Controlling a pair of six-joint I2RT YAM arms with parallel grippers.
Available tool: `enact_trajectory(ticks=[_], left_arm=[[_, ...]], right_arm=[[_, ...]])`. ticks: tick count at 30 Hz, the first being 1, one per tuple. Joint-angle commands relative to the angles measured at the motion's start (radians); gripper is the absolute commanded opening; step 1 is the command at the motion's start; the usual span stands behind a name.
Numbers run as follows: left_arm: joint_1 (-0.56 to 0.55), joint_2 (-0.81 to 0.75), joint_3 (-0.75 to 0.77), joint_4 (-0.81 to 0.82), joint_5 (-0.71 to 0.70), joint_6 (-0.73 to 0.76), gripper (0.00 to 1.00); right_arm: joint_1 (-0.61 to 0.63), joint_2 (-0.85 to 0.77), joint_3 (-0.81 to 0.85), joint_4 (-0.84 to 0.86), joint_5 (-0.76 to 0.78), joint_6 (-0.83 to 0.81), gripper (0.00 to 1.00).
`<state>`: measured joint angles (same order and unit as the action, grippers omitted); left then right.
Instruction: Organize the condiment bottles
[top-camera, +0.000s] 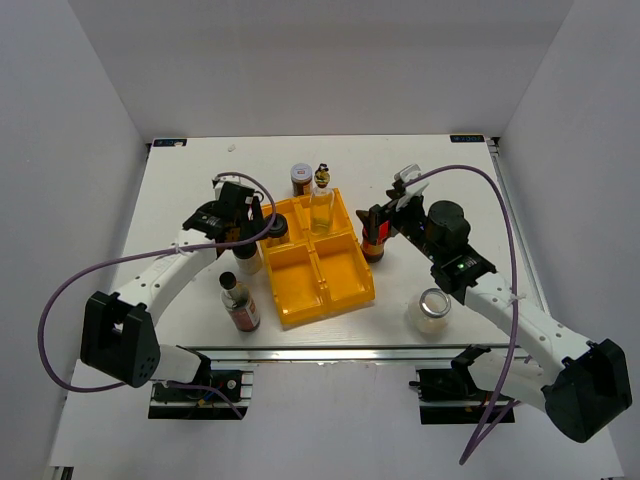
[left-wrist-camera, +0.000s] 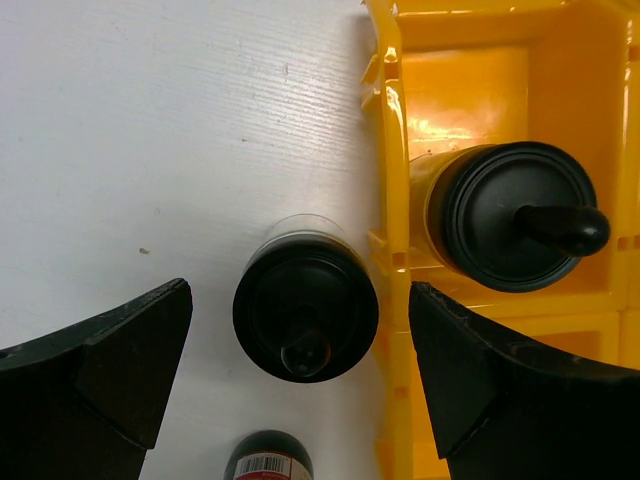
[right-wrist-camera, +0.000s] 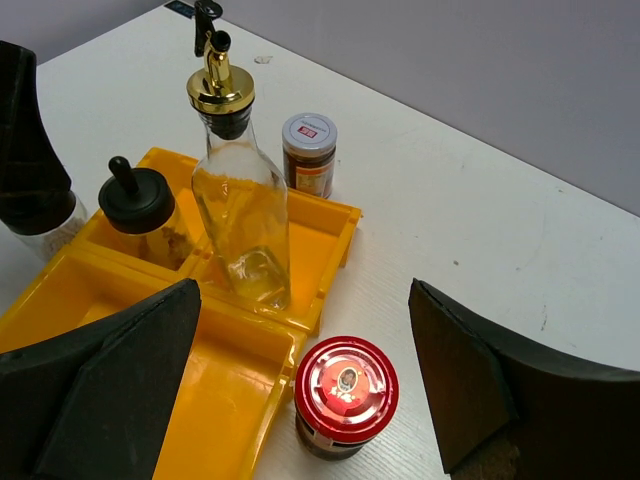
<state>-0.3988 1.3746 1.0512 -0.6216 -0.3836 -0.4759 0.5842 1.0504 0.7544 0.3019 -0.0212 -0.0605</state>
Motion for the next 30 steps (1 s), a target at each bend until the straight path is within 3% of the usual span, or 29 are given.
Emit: enact_trajectory(ticks=[1, 15, 16, 21, 30], left_arm=[[-0.003, -0.023, -0.022, 0.000, -0.024, -0.030, 0.98], [0.003, 0.066, -0.069, 0.045, 0.045, -0.038, 0.97], [0.002, 0.072, -0.059, 0.039, 0.042, -0.040, 0.95], [0.003, 0.060, -0.033, 0.017, 0.011, -0.049, 0.56], [0.014, 0.050, 0.130, -0.032, -0.089, -0.023, 0.22]], right_arm=[[-0.006, 0.010, 0.003, 0.031, 0.017, -0.012, 0.89], [-0.012, 0.014, -0.004, 0.034, 0.061, -0.015, 0.89], [-0.012, 0.013, -0.006, 0.032, 0.064, -0.015, 0.89], [-0.015, -0.003, -0.010, 0.036, 0.070, -0.019, 0.89], [-0.021, -0.030, -0.015, 0.029, 0.090, -0.027, 0.89]])
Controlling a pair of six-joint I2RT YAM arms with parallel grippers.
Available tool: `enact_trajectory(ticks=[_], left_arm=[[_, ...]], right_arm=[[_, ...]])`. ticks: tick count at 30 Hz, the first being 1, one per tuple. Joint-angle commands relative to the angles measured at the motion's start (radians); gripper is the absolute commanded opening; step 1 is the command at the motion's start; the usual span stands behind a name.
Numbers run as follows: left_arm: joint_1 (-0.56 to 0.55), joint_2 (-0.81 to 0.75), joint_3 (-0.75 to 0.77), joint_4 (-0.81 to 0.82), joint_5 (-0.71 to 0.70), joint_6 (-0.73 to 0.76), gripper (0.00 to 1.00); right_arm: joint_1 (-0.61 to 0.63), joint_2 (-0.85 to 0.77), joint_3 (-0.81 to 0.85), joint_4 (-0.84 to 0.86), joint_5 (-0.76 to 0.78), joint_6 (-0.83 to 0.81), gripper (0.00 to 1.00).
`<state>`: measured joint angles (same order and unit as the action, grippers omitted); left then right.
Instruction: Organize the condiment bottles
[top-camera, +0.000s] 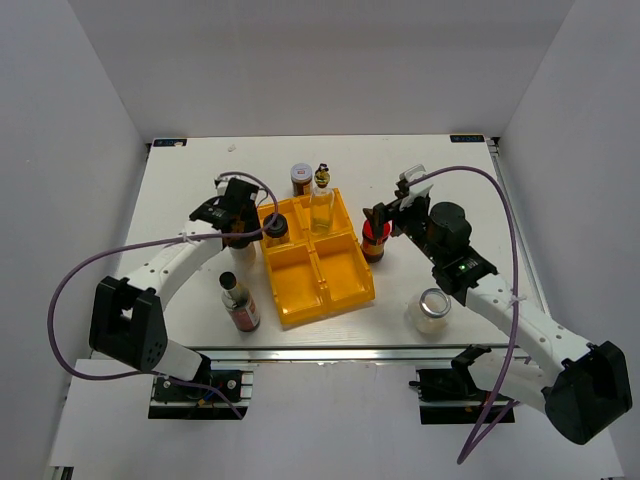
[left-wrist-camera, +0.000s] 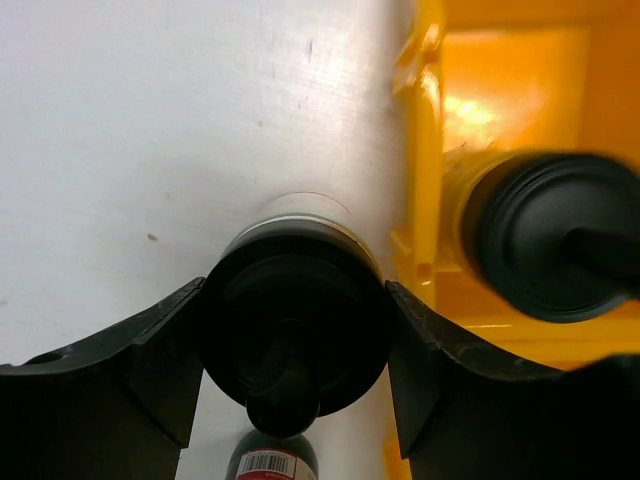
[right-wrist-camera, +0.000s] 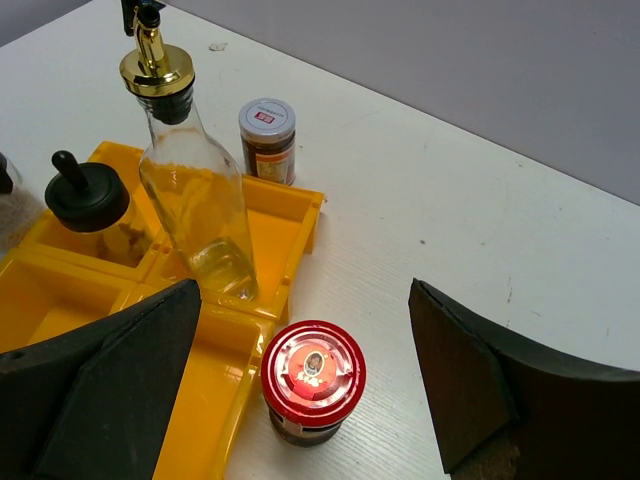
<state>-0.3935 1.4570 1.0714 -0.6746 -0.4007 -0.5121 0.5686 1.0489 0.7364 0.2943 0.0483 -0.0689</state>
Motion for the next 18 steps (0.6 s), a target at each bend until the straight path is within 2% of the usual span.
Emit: enact_trajectory(ticks=[1, 10, 13, 18], left_arm=[[0.010, -0.024, 0.134, 0.018, -0.087, 0.026, 0.20], [0.016, 0.164, 0.450, 0.047, -0.057, 0.139, 0.14], [0.016, 0.216, 0.521, 0.044, -0.012, 0.174, 0.13], [0.016, 0.293, 0.552, 0.053, 0.074, 0.227, 0.12]], right_arm=[[-0.007, -0.029, 0.006, 0.034, 0.030, -0.020, 0.89], [-0.016, -0.012, 0.040, 0.002, 0.065, -0.042, 0.89], [-0.019, -0.012, 0.041, -0.001, 0.074, -0.046, 0.89], [-0.027, -0.009, 0.041, -0.004, 0.091, -0.055, 0.89]])
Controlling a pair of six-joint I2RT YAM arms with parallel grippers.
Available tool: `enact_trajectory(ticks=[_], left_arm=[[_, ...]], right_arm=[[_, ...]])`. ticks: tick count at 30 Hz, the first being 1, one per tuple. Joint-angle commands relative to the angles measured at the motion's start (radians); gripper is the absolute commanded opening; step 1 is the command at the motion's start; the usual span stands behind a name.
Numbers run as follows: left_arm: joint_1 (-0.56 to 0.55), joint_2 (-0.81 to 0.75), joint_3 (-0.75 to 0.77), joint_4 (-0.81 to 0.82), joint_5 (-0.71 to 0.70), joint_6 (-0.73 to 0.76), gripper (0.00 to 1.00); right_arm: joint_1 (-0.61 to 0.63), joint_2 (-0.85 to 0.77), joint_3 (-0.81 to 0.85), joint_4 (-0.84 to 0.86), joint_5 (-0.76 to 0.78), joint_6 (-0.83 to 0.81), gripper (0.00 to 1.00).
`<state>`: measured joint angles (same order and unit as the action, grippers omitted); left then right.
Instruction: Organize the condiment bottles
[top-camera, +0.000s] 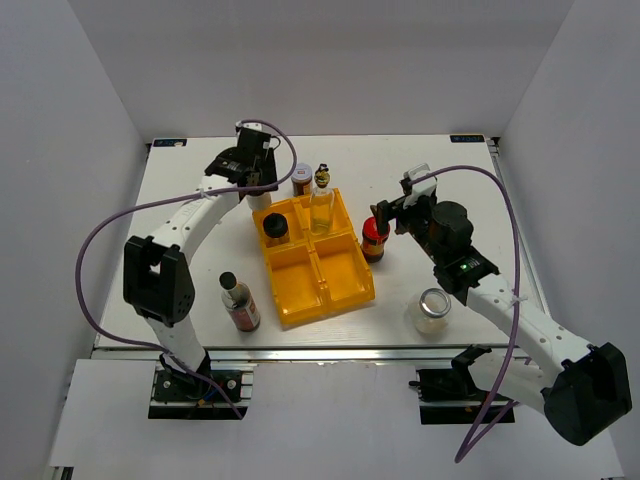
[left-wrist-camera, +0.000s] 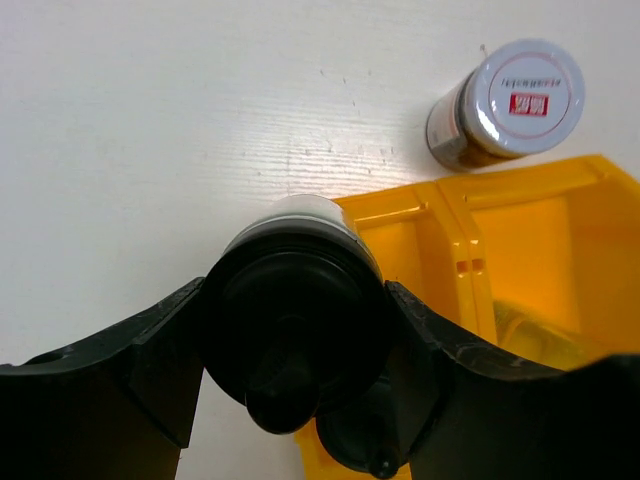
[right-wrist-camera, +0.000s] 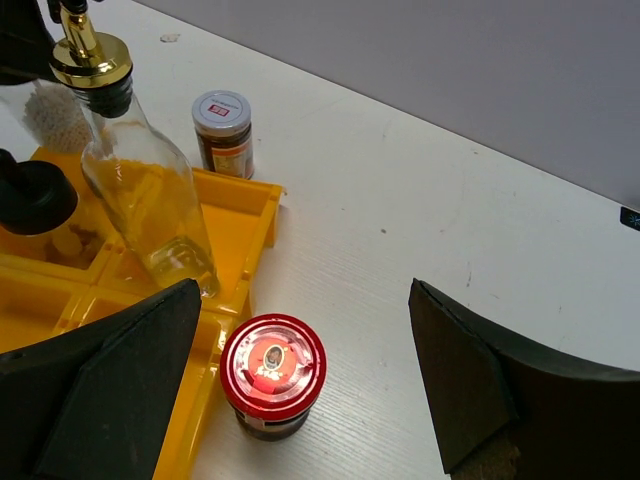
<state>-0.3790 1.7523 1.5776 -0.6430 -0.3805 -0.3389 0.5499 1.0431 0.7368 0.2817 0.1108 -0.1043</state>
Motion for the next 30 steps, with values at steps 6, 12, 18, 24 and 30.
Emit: enact_trajectory(ticks=[6, 12, 18, 24, 30], left_arm=[[0.002, 0.010, -0.001, 0.054, 0.143, 0.083, 0.12], [0.002, 0.038, -0.005, 0.074, 0.187, 0.075, 0.12], [0.003, 0.035, 0.004, 0.111, 0.253, 0.101, 0.11], [0.002, 0.050, -0.007, 0.106, 0.255, 0.118, 0.11], [0.002, 0.023, -0.122, 0.127, 0.247, 0.097, 0.13]], right_arm=[[-0.021, 0.032, 0.049, 0.013, 0.024, -0.025, 0.89], [-0.038, 0.075, 0.072, 0.016, 0.003, -0.021, 0.89], [-0.054, 0.086, 0.065, 0.019, -0.010, -0.012, 0.89], [-0.067, 0.095, 0.064, 0.027, -0.016, -0.008, 0.89], [-0.094, 0.132, 0.102, 0.037, -0.019, -0.011, 0.89]])
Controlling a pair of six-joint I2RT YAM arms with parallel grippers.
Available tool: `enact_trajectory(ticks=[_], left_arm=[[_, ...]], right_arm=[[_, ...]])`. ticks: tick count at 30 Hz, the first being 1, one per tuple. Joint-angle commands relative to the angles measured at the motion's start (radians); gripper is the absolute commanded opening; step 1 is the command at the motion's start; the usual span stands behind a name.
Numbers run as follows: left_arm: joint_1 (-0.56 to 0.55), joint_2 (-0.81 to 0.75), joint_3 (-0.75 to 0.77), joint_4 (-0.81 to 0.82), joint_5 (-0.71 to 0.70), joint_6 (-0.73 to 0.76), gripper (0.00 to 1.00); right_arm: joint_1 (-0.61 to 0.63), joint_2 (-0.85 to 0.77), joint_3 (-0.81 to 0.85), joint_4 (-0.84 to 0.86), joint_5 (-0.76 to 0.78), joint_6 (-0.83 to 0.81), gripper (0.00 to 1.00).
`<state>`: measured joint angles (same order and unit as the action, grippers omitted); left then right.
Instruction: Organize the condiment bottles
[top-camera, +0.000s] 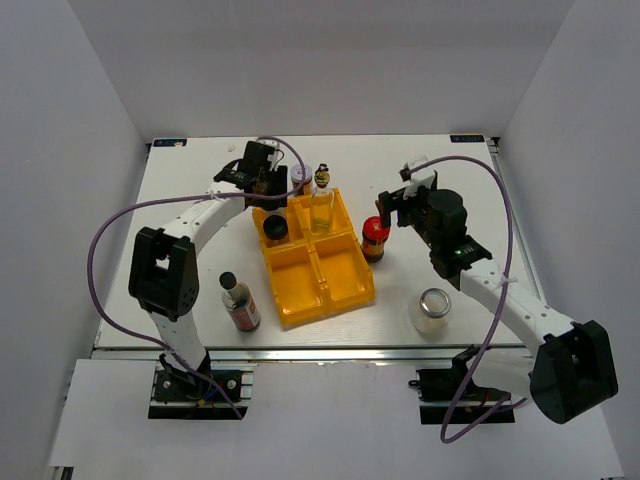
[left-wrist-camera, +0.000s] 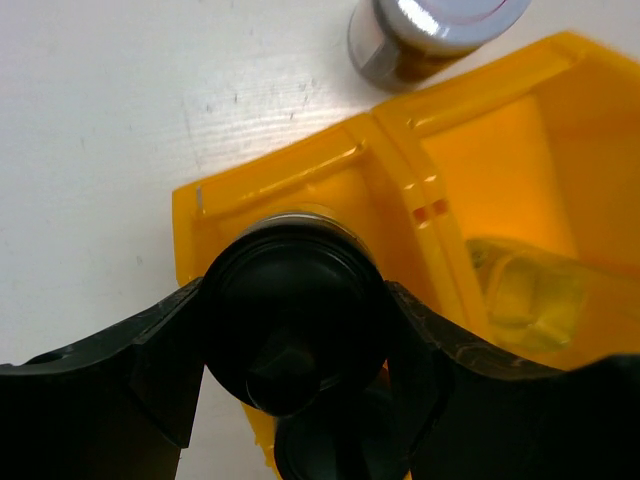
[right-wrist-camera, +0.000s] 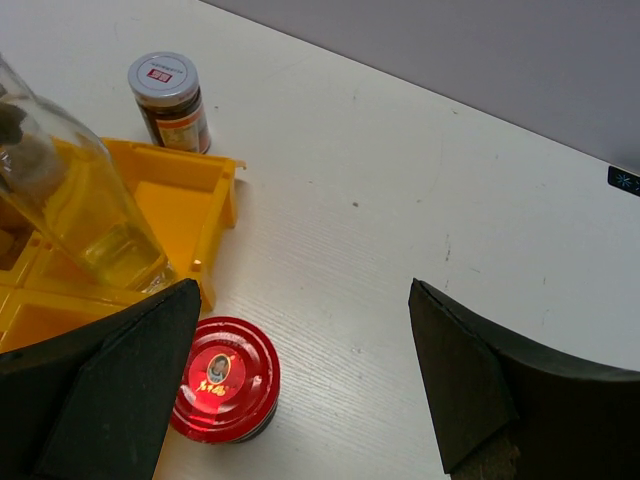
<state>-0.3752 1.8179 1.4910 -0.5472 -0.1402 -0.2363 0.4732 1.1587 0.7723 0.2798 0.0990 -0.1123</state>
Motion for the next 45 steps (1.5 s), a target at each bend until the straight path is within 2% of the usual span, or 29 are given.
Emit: enact_trajectory(ticks=[1, 6, 9, 10, 14, 18, 20, 26, 29, 32, 35, 39, 45], left_arm=[[-0.002, -0.046, -0.044, 0.035, 0.014, -0.006, 0.14], [-0.002, -0.016, -0.048, 0.023, 0.008, -0.009, 0.25], [-0.002, 0.000, -0.037, 0.018, 0.008, -0.009, 0.43], [-0.002, 0.003, -0.037, 0.021, 0.008, -0.011, 0.54], [-0.002, 0.003, -0.034, 0.021, 0.010, -0.012, 0.76], [-0.002, -0.006, -0.035, 0.015, 0.005, -0.006, 0.92], [-0.002, -0.011, -0.037, 0.012, 0.002, -0.006, 0.97], [-0.002, -0.017, -0.012, -0.013, -0.027, -0.018, 0.98], [-0.002, -0.034, 0.011, -0.042, -0.107, -0.044, 0.98], [0.010, -0.090, 0.006, -0.053, -0.183, -0.087, 0.98], [0.056, -0.167, -0.032, -0.042, -0.180, -0.144, 0.98], [0.114, -0.262, -0.116, 0.006, -0.171, -0.176, 0.98], [0.157, -0.333, -0.199, 0.021, -0.157, -0.192, 0.98]], right_arm=[[-0.027, 0.031, 0.074, 0.039, -0.013, -0.001, 0.89], [-0.050, 0.074, 0.136, 0.053, -0.068, 0.010, 0.89], [-0.071, 0.102, 0.183, 0.058, -0.097, 0.019, 0.89], [-0.087, 0.139, 0.200, 0.055, -0.128, 0.034, 0.89], [-0.146, 0.222, 0.287, 0.044, -0.215, 0.103, 0.90], [-0.179, 0.324, 0.396, 0.009, -0.306, 0.141, 0.89], [-0.180, 0.383, 0.458, -0.002, -0.326, 0.141, 0.89], [-0.182, 0.565, 0.651, -0.060, -0.375, 0.201, 0.89], [-0.180, 0.674, 0.766, -0.093, -0.429, 0.264, 0.89], [-0.179, 0.783, 0.861, -0.140, -0.507, 0.312, 0.89], [-0.176, 0.880, 0.972, -0.171, -0.570, 0.330, 0.89], [-0.140, 0.986, 1.139, -0.241, -0.585, 0.264, 0.89], [-0.088, 1.128, 1.275, -0.278, -0.576, 0.203, 0.89]])
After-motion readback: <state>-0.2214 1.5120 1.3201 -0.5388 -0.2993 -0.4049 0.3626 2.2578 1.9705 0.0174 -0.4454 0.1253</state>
